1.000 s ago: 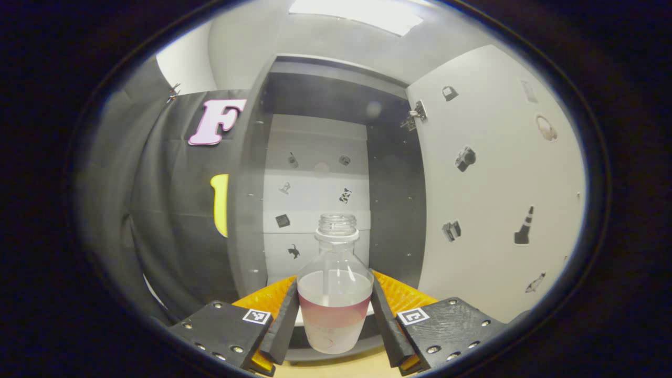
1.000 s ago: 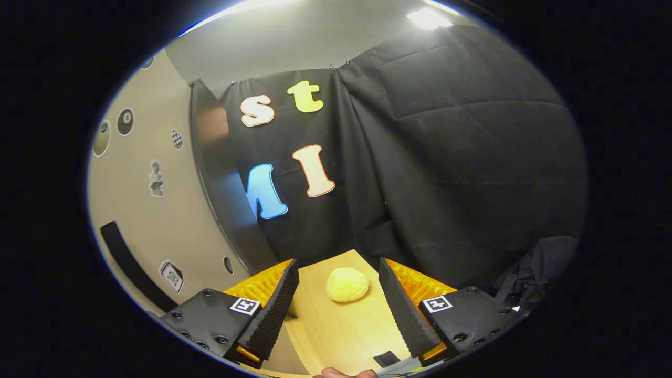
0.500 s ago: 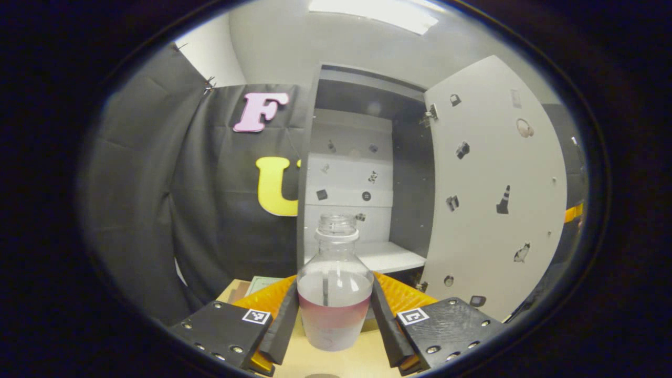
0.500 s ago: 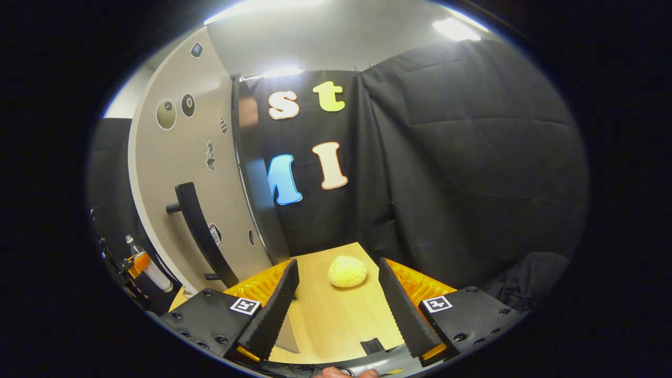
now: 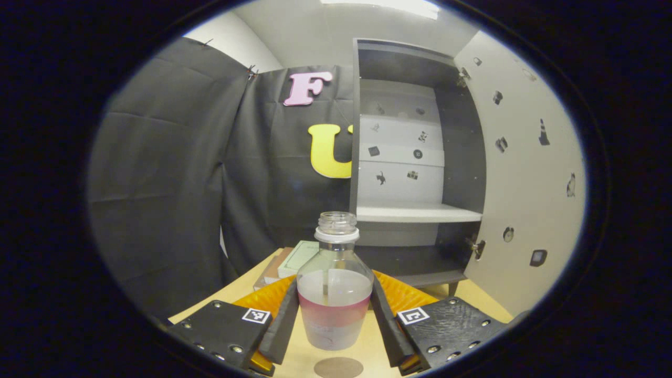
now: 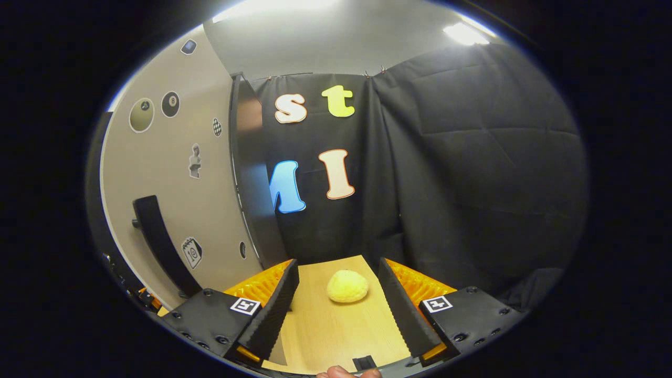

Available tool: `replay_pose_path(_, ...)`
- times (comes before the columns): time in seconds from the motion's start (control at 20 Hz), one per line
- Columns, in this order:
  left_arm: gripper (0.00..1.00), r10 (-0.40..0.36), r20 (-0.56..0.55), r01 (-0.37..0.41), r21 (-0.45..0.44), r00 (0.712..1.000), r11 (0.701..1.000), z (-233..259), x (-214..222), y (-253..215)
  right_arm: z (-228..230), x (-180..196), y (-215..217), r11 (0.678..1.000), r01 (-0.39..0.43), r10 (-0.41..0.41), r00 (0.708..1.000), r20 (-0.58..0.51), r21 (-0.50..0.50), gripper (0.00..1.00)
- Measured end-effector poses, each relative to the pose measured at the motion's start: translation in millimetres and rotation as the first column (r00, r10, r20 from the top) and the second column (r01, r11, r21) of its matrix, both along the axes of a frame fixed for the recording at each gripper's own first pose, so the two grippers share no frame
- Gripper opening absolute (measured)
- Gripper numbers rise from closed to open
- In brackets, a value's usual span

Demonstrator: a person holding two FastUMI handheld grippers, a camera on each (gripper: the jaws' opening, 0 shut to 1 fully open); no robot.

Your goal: Open the cabinet door with the right hand, grasp the bottle in the cabinet with the left hand and place it on the coaster, then close the cabinet door with the right hand.

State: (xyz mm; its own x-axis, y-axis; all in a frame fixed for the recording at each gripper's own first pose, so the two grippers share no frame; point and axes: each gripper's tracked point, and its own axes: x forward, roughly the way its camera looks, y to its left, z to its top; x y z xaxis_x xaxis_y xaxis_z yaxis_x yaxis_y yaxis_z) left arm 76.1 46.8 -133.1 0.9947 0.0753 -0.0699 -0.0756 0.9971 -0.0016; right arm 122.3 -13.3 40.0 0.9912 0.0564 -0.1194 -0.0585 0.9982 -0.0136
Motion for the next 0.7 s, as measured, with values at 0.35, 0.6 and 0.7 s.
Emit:
replay_pose_path(0.35, 0.7, 0.026, -0.041, -0.025, 0.032, 0.999, 0.999, -98.3, -4.5, -30.4, -28.6, 42.4, -21.4, 0.99, 0.062, -0.059, 0.998, -0.022, 0.129, 0.96)
replay_pose_path(0.6, 0.72, 0.04, -0.052, -0.038, 0.052, 0.998, 0.998, -141.4, -6.5, -31.9, -41.4, 49.7, -33.1, 0.996, 0.085, -0.086, 0.996, 0.037, 0.023, 0.89)
replay_pose_path(0.7, 0.7, 0.057, -0.044, -0.055, 0.049, 0.997, 0.997, -149.7, -13.2, -27.8, -41.0, 48.7, -32.5, 0.997, 0.08, -0.079, 0.995, 0.06, -0.007, 0.89)
